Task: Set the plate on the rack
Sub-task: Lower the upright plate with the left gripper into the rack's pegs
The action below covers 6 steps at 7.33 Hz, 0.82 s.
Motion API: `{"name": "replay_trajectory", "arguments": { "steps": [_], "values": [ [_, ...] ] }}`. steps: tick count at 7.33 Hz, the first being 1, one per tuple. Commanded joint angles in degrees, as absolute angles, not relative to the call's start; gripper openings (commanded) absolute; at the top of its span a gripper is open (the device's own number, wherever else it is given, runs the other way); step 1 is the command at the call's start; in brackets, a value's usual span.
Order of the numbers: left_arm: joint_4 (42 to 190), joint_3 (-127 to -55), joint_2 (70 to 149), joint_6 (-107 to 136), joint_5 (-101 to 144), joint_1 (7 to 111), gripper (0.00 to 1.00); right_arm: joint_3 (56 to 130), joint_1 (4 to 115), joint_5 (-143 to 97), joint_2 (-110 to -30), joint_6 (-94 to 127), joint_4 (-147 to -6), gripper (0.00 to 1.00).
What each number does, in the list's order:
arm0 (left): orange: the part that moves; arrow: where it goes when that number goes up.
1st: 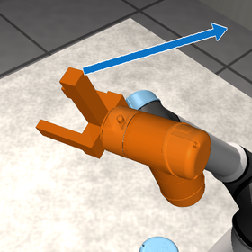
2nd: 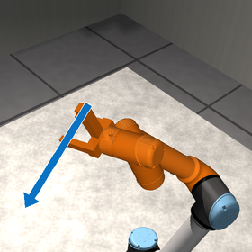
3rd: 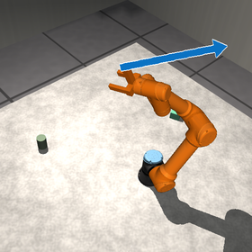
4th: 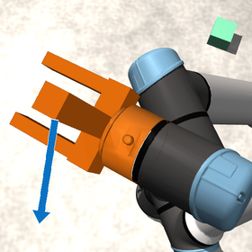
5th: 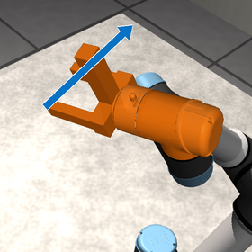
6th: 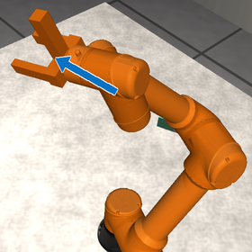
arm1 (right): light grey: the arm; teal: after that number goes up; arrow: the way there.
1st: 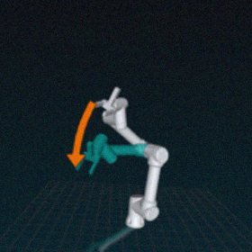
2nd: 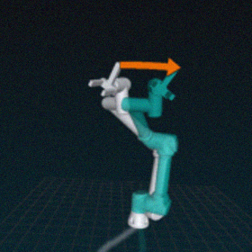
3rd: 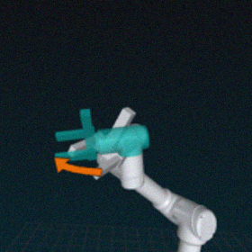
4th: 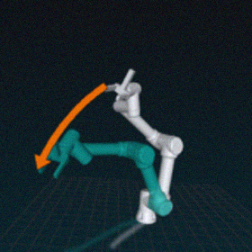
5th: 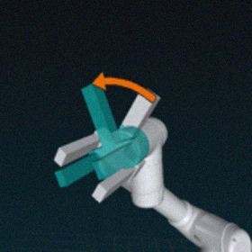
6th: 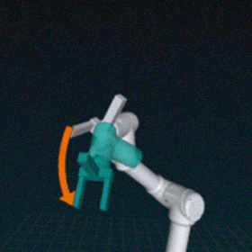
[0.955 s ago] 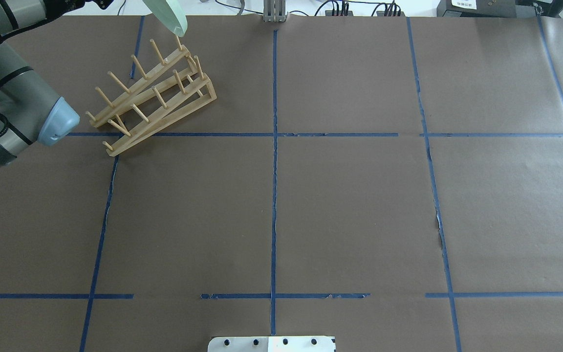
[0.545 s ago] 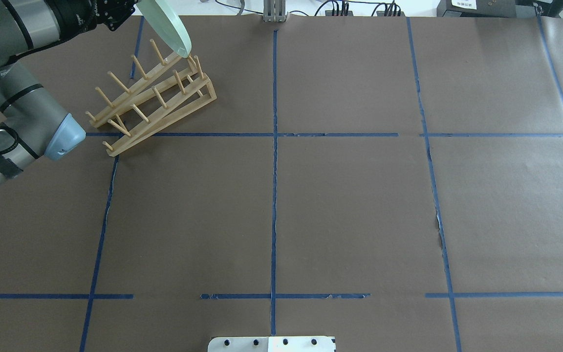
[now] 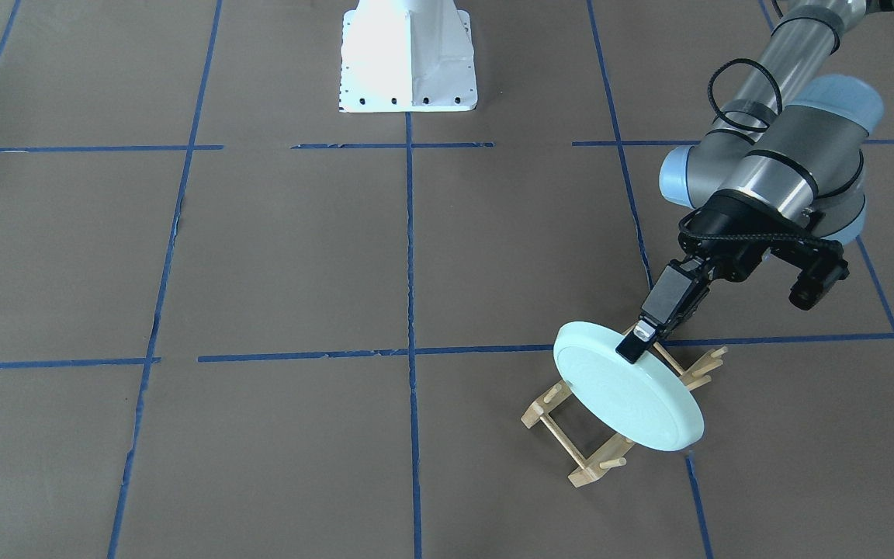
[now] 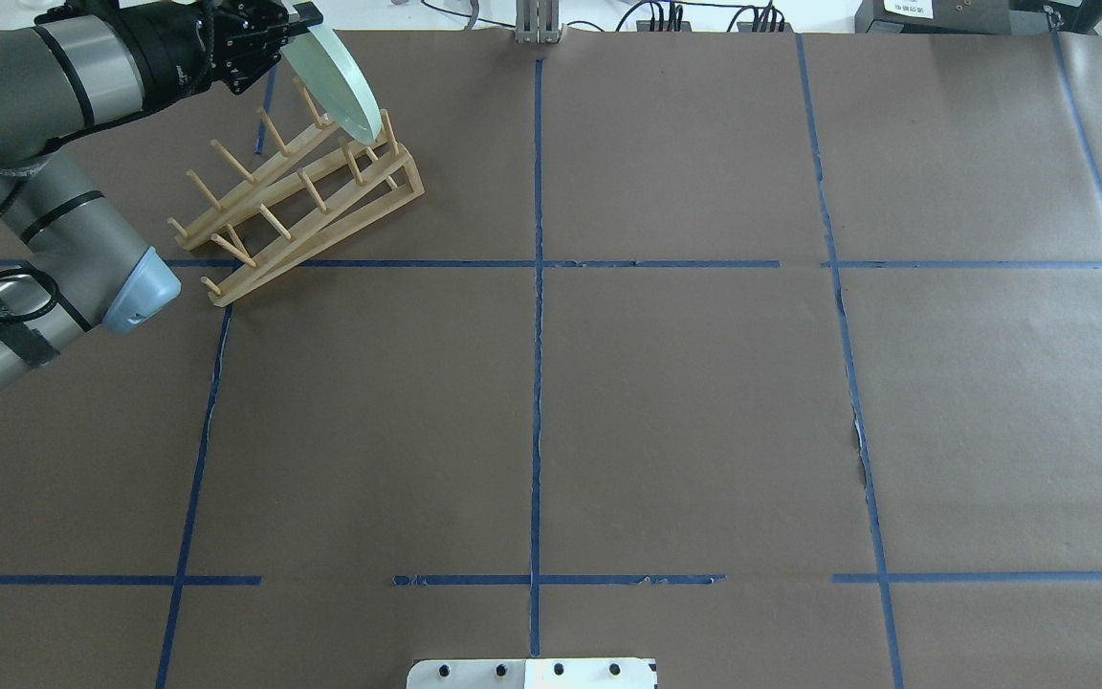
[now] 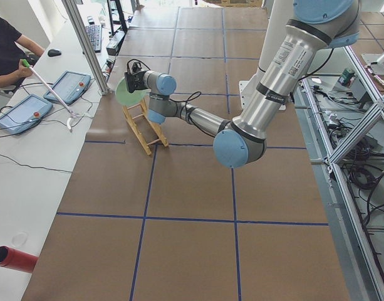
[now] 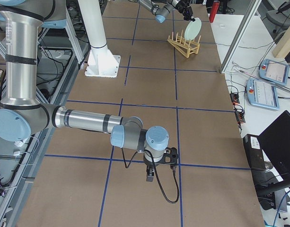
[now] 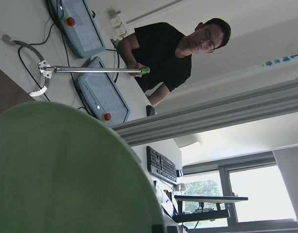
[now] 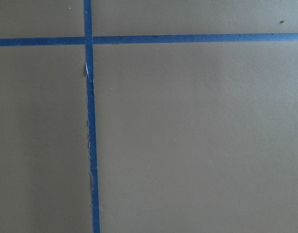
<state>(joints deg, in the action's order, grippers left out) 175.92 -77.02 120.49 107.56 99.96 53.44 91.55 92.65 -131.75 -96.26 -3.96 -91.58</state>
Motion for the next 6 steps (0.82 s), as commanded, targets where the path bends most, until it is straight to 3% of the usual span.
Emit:
{"name": "replay_trajectory", "arguments": {
  "steps": [1,6],
  "values": [
    [176.0,-75.7,120.6,105.8,99.9,52.8,0.00,91.6,92.6,-131.7,-96.3,-4.0,-91.6,1.00],
    [175.8,-72.9,121.3,102.5,100.0,52.1,0.00,91.6,92.6,-131.7,-96.2,-4.0,-91.6,1.00]
  ]
}}
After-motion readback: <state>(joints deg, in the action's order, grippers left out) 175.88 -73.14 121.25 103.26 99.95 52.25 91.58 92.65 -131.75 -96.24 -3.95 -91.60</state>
